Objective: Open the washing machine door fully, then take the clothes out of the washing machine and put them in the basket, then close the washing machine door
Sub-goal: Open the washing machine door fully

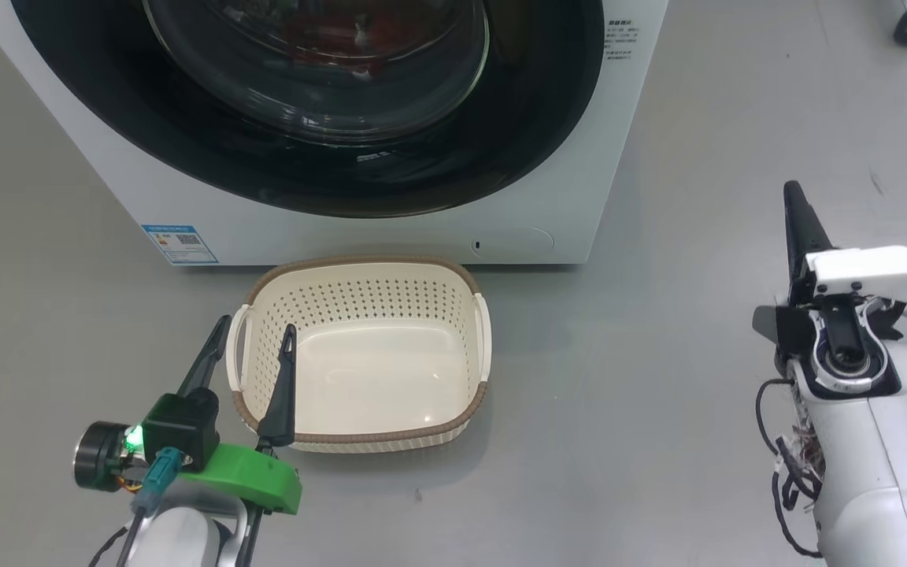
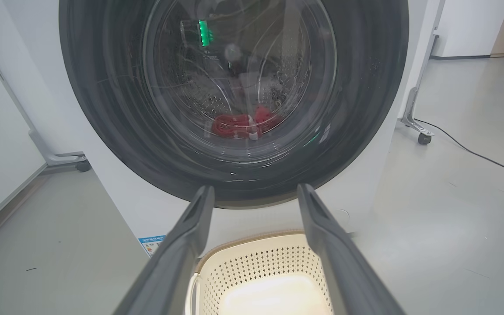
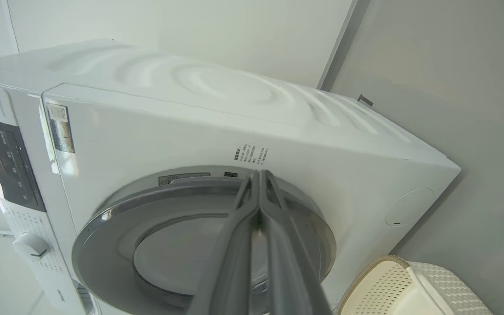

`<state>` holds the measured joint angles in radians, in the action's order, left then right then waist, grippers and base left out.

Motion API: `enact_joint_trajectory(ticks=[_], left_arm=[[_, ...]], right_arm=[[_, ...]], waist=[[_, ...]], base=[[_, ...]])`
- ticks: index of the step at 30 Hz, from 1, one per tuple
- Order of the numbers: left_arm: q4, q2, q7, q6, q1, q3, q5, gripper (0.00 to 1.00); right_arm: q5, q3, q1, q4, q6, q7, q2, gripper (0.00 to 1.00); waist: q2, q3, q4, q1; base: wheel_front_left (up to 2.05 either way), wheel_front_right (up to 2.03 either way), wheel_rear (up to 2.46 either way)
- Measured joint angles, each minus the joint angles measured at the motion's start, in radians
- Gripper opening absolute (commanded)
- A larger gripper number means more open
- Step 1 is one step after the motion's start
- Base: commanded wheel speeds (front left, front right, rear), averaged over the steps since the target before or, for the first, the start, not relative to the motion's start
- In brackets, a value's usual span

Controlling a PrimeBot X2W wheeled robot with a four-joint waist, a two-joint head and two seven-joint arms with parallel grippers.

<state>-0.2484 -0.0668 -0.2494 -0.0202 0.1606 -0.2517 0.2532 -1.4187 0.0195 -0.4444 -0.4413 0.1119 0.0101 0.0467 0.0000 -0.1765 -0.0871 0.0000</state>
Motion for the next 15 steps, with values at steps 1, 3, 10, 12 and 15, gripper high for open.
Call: enact_joint_trajectory(ticks=[1,3,10,12,15], left_arm=[[0.002,0.001,0.000,0.001,0.005,0.000,0.000,1.00],[0.006,0.003,-0.002,0.005,0.014,0.001,0.000,1.00],[0.033,0.011,-0.003,0.010,0.051,0.012,0.000,1.00],[0.038,0.012,-0.003,0.013,0.063,0.015,0.000,1.00],[0.047,0.013,-0.003,0.017,0.078,0.015,0.000,1.00]], right_arm=[[-0.021,0.007,-0.018,-0.005,0.000,-0.013,0.000,0.00],[-0.044,0.018,-0.055,-0.017,0.000,-0.038,0.002,0.00],[-0.108,0.031,-0.194,-0.036,-0.018,-0.142,0.005,0.00],[-0.115,0.027,-0.235,-0.038,-0.027,-0.169,0.007,0.00],[-0.128,0.026,-0.293,-0.042,-0.038,-0.204,0.020,0.00]], waist=[[0.0000,-0.007,-0.003,0.0000],[0.0000,-0.021,-0.009,0.0000],[0.0000,-0.077,-0.030,0.0000],[0.0000,-0.095,-0.036,0.0000],[0.0000,-0.123,-0.044,0.0000]], base=[[0.00,0.00,0.00],[0.00,0.00,0.00],[0.00,0.00,0.00],[0.00,0.00,0.00],[0.00,0.00,0.00]])
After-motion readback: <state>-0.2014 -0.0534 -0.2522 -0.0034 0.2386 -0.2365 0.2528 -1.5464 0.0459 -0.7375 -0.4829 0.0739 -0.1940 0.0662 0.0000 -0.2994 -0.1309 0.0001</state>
